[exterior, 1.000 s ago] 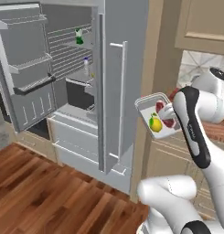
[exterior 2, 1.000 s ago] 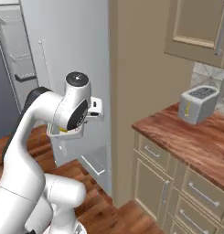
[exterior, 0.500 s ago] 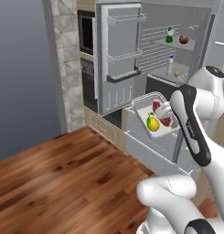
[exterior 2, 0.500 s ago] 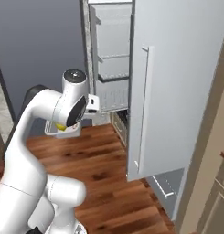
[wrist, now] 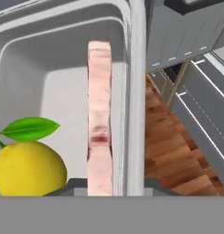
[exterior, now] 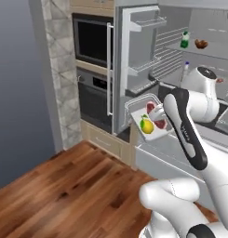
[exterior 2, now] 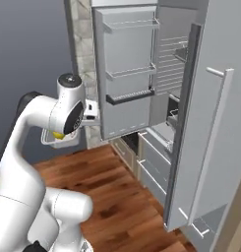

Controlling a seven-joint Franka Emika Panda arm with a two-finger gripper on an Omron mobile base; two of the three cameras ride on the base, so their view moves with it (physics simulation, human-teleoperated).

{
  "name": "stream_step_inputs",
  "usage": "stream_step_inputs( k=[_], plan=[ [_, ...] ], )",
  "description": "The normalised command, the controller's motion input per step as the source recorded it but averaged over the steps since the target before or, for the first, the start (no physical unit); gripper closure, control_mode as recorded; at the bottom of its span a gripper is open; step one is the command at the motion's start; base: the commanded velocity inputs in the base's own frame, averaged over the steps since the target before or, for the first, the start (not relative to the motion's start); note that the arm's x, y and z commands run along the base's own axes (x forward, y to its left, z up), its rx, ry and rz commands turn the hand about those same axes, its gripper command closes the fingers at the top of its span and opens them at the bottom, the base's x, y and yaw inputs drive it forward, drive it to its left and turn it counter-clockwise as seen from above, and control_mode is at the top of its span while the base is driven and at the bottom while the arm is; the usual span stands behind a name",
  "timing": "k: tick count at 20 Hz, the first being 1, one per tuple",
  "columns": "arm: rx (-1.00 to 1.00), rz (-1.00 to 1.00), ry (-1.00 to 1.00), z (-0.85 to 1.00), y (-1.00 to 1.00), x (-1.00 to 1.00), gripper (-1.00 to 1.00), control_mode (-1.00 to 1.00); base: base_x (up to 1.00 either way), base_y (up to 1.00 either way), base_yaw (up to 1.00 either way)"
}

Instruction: Place the tupperware on the second highest shelf of the fridge. Make space for the tupperware among the existing items by rearranging them on the shelves if needed. Close the fridge door when finished.

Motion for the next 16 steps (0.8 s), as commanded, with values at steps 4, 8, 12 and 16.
stream_step_inputs(
  k=[4, 8, 12, 16],
  plan=[
    [0.0, 0.0, 0.0, 0.0, 0.0, 0.0, 1.0, 1.0, 0.59, 0.25, -0.56],
    [0.0, 0.0, 0.0, 0.0, 0.0, 0.0, 1.0, 1.0, 0.58, 0.09, -0.56],
    [0.0, 0.0, 0.0, 0.0, 0.0, 0.0, 1.0, 1.0, 0.64, 0.08, -0.56],
    [0.0, 0.0, 0.0, 0.0, 0.0, 0.0, 1.0, 1.0, 0.68, 0.16, -0.56]
  ],
)
